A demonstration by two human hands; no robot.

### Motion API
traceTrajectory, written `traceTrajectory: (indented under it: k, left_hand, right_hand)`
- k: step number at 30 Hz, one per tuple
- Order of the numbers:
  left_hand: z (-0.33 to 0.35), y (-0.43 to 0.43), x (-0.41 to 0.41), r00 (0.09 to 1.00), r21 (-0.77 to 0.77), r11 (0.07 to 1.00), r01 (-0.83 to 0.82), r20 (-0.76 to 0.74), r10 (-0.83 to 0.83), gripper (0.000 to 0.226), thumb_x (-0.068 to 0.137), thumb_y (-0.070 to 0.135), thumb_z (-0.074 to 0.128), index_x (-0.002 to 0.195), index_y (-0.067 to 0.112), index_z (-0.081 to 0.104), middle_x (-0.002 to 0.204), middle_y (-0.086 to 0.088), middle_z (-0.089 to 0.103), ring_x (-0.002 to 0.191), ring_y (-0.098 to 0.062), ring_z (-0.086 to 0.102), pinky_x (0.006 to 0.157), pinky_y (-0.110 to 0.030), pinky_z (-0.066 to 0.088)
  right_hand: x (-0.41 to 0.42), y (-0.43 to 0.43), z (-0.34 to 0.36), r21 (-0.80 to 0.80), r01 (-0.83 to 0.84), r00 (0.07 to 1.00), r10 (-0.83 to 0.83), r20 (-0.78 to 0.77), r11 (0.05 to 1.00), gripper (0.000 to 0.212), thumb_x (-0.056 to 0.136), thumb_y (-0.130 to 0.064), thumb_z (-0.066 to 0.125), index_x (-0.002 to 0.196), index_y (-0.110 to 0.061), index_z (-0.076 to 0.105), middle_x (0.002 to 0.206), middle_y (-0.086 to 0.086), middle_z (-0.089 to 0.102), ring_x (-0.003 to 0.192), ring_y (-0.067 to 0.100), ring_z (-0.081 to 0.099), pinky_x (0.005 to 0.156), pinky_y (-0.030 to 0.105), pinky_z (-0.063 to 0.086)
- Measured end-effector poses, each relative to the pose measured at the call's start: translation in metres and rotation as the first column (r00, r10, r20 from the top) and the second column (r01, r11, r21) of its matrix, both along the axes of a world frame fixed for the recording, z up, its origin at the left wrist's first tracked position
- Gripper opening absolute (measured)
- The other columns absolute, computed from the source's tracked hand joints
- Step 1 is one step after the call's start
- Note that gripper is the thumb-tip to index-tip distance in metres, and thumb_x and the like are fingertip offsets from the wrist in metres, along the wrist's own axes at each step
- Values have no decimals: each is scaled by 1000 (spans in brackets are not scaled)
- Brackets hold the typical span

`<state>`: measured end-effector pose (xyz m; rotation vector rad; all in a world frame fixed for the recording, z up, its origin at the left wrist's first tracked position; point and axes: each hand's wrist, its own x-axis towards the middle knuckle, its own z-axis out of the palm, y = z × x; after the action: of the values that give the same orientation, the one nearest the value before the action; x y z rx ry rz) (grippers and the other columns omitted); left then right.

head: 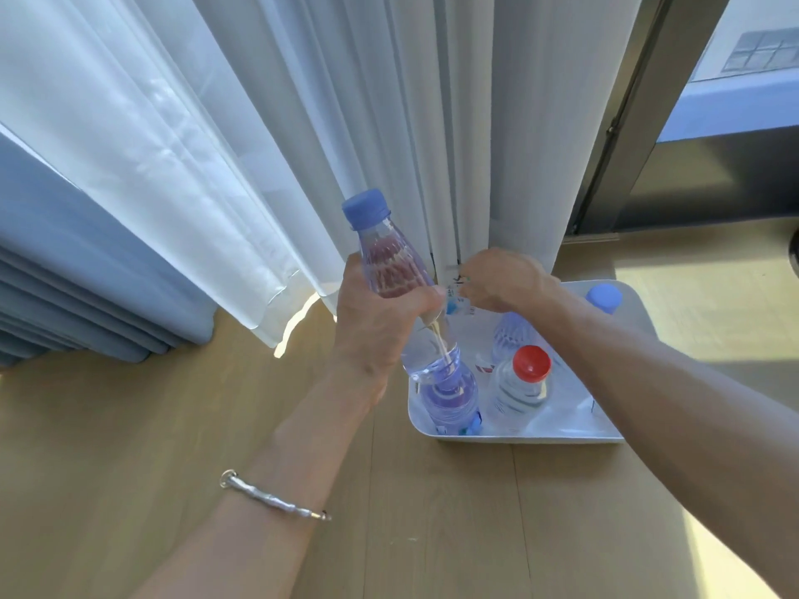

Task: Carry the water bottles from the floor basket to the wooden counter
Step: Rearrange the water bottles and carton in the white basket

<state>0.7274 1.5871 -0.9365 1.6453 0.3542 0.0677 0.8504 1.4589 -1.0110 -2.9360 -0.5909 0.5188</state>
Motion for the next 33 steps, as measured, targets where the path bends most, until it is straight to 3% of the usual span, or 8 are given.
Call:
traceTrajectory:
  k: [3,6,8,12,17,22,28,33]
  left_hand:
    - [-1,-3,4,1000,46,999,27,-12,-27,57,56,15,74,108,13,52,90,-4,64,85,-20,66,83,-48,57]
    - [-1,-10,11,996,126,988,85,-24,-83,56,62,15,78,112,13,52,97,-9,66,89,-24,68,77,-40,59]
    - [-1,-15,16,996,162,982,94,-8,-94,50,69,9,77,112,16,53,96,-5,67,88,-19,67,75,-32,58]
    - [-4,-24,25,992,266,960,92,58,-111,52,69,19,77,115,26,52,100,11,65,97,-8,65,86,-40,55]
    - [-10,-22,29,991,460,878,132,-60,-117,84,73,39,75,143,33,28,135,10,52,122,-12,51,101,-38,43]
    - [-22,-11,19,960,534,816,223,-263,-91,48,92,29,55,138,27,46,138,6,52,120,-10,51,85,-21,34]
    - [-27,-6,14,897,497,790,358,-419,-143,49,94,25,48,142,27,41,142,4,48,118,-17,53,82,-23,36]
    - [-32,-6,15,871,500,771,394,-471,-140,53,94,26,48,145,23,36,149,2,41,135,-20,41,101,-29,35]
  right_hand:
    - [3,-7,30,345,80,994,-102,47,935,34,97,-28,42,76,-7,58,77,5,58,74,22,58,67,33,45]
    - [-8,-11,82,811,181,983,-115,-140,556,50,86,-62,46,78,-16,65,76,-8,64,70,13,61,65,30,46]
    - [-20,-9,108,864,132,987,19,-162,486,45,70,-72,51,87,-32,65,85,-15,68,81,7,67,70,28,54]
    - [-36,-8,115,808,-6,999,-28,28,590,36,72,-50,70,101,-32,58,92,-10,65,87,12,65,82,35,56]
    - [-41,-15,105,785,18,977,-177,118,619,28,77,-38,70,98,-29,53,82,-15,56,74,5,56,68,24,49]
    - [-45,-16,83,629,98,981,-181,68,771,30,76,-32,70,101,-24,54,92,-3,59,78,17,56,66,29,46]
    - [-54,-13,57,410,87,992,-117,50,908,38,77,-39,72,105,-20,54,91,0,57,81,22,54,64,28,38]
    - [-54,-5,41,301,43,995,-68,72,953,44,77,-44,71,107,-18,52,84,-1,51,78,23,50,65,30,36]
